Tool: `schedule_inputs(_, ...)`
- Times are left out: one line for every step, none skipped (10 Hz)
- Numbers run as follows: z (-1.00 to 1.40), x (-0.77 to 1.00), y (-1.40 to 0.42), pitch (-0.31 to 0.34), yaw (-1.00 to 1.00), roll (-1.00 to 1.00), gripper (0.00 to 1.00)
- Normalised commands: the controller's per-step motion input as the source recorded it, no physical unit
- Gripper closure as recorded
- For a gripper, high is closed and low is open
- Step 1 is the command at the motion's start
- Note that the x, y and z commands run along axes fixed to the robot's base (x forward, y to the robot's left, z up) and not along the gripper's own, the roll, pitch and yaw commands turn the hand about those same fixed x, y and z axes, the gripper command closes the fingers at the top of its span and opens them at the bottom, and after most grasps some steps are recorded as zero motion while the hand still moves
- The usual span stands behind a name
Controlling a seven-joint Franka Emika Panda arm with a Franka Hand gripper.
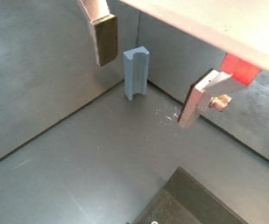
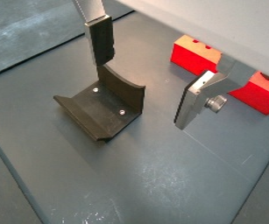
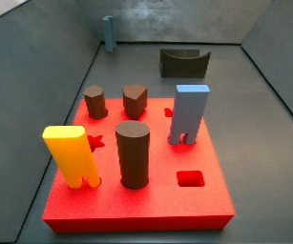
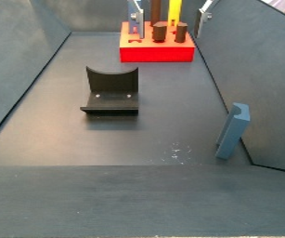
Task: Pick up the arch object. Move up. Rotate the arch object. Move to above the board. Insert the arch object.
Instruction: Pick up the arch object.
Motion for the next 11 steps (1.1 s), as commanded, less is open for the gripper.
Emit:
schedule_inputs(-0.04,0.00,0.50,0.000,0.13,-0.04,0.00)
schedule_inputs(-0.23,-0.19,0.72,0.000,0.43,-0.07,0.00)
schedule_inputs(-0.18,-0.28,0.69,0.000,0.51,-0.04,0.00)
schedule_inputs(-0.14,-0.30,0.73,0.000,0.46,-0.03,0.00)
schedule_inputs(-0.21,-0.29,0.69,0.000,0.51,-0.01,0.00)
schedule_inputs(-0.38,-0.22,0.51,-0.086,0.77,-0.01,0.00)
schedule_inputs(-0.44,-0.07,0.17,-0.031,1.00,0.00,0.00)
schedule_inputs(-0.52,-0.04,0.01,-0.039,1.00,0.00,0.00)
schedule_inputs(-0.53,-0.03,0.00,-0.036,1.00,0.00,0.00)
schedule_inputs(-0.55,-0.06,0.00,-0.041,1.00,0.00,0.00)
schedule_inputs(-0.45,-0.06,0.00,-0.054,1.00,0.08,0.00)
